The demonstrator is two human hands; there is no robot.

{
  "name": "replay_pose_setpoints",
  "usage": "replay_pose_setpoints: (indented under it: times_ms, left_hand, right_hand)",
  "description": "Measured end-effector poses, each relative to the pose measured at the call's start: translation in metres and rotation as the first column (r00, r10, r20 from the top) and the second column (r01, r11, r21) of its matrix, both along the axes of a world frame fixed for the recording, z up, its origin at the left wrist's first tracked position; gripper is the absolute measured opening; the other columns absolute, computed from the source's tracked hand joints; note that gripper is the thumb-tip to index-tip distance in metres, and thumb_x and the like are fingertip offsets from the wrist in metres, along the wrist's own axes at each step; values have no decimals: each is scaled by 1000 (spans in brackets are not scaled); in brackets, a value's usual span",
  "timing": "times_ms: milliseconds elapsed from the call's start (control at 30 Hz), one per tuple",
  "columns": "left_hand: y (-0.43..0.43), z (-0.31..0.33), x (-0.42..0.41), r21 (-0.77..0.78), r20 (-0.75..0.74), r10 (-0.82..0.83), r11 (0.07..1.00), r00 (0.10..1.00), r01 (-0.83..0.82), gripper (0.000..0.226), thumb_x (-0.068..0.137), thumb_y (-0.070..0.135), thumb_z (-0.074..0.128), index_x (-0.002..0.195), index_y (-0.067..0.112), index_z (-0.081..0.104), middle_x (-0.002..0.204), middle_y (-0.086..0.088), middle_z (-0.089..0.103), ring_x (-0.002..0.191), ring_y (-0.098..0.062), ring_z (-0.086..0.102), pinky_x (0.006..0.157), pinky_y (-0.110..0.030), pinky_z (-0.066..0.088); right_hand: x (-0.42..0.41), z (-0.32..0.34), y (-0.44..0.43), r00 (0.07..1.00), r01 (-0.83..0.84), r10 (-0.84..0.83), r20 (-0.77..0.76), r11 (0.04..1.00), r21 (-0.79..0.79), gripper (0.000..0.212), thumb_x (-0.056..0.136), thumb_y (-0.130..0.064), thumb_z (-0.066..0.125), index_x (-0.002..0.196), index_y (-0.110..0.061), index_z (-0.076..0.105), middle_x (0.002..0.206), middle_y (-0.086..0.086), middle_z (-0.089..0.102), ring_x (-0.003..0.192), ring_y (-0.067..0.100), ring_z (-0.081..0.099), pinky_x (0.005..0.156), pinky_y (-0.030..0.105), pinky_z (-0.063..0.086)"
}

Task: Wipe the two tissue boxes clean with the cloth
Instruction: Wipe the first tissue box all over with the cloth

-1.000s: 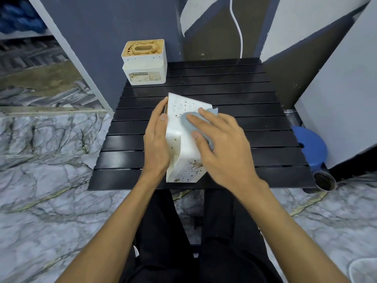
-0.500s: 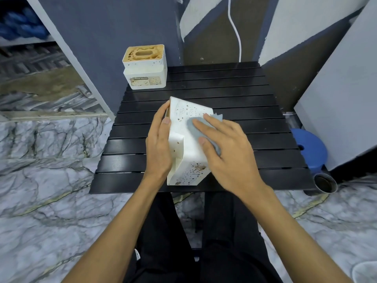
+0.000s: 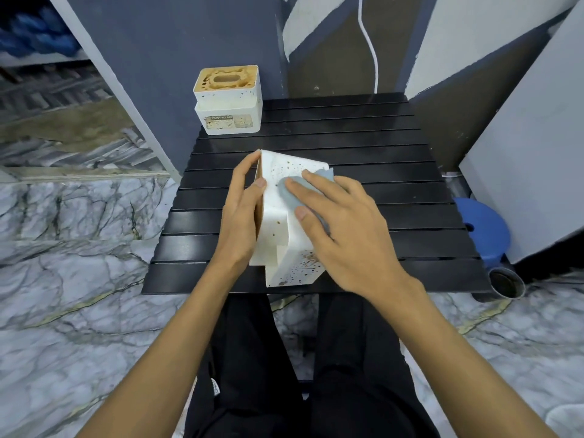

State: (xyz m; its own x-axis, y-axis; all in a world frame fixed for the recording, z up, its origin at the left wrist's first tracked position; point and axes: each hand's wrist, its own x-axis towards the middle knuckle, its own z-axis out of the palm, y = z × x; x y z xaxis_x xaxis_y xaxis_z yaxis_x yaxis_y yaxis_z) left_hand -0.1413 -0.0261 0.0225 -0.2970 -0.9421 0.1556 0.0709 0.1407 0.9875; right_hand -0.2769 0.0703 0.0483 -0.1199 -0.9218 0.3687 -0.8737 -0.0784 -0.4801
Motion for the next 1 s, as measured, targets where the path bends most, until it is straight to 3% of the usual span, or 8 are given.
replay_pose_setpoints:
  times_ms: [200, 433, 600, 767, 833, 1000]
  left_hand:
    - [0, -7, -3, 2, -33, 80, 997, 996, -80, 44, 100, 37, 43, 140, 25, 52, 137, -6, 60, 125, -32, 57, 108, -57, 42]
    - [6, -5, -11, -42, -20, 103, 994, 994, -104, 40, 101, 30, 41, 138, 21, 54, 131, -2, 64, 117, -21, 62, 99, -39, 51]
    - [9, -10, -11, -55, -13, 109, 992, 994, -110, 41, 101, 34, 39, 137, 27, 55, 132, -5, 63, 120, -25, 60, 103, -51, 47]
    - [10, -7, -15, -52, -23, 122, 991, 992, -123, 41, 98, 31, 40, 135, 26, 57, 127, 2, 66, 110, -17, 64, 94, -39, 51]
    - [11, -8, -14, -50, -34, 129, 990, 991, -131, 41, 98, 32, 41, 135, 26, 58, 126, 3, 67, 108, -19, 64, 92, -41, 51]
    - [11, -9, -14, -41, -34, 128, 991, 991, -129, 39, 103, 30, 41, 138, 24, 56, 129, -4, 66, 116, -22, 64, 97, -39, 52]
  right_hand:
    - [13, 3, 3, 995, -38, 34, -90, 999, -38, 47, 97, -42, 35, 140, -30, 52, 145, -7, 51, 127, 23, 44, 107, 43, 37]
    - [5, 1, 9, 999, 33, -32, 27, 999, -25, 47, 97, -42, 34, 140, -31, 52, 149, -6, 46, 127, 21, 43, 107, 42, 39]
    - [13, 3, 16, 991, -31, 25, -133, 998, -47, 44, 98, -39, 36, 137, -32, 54, 145, -5, 51, 125, 25, 47, 106, 45, 39]
    - [-5, 7, 0, 999, 26, -24, -47, 999, 36, 45, 97, -39, 37, 139, -36, 52, 146, -8, 49, 128, 23, 44, 106, 45, 40]
    - [-7, 5, 5, 999, 25, -24, -21, 999, 37, 44, 98, -39, 38, 139, -35, 52, 147, -9, 48, 129, 22, 42, 107, 45, 39]
    - [15, 9, 17, 986, -67, 62, -153, 997, -27, 44, 97, -38, 39, 137, -32, 54, 144, -5, 53, 122, 25, 49, 105, 43, 39]
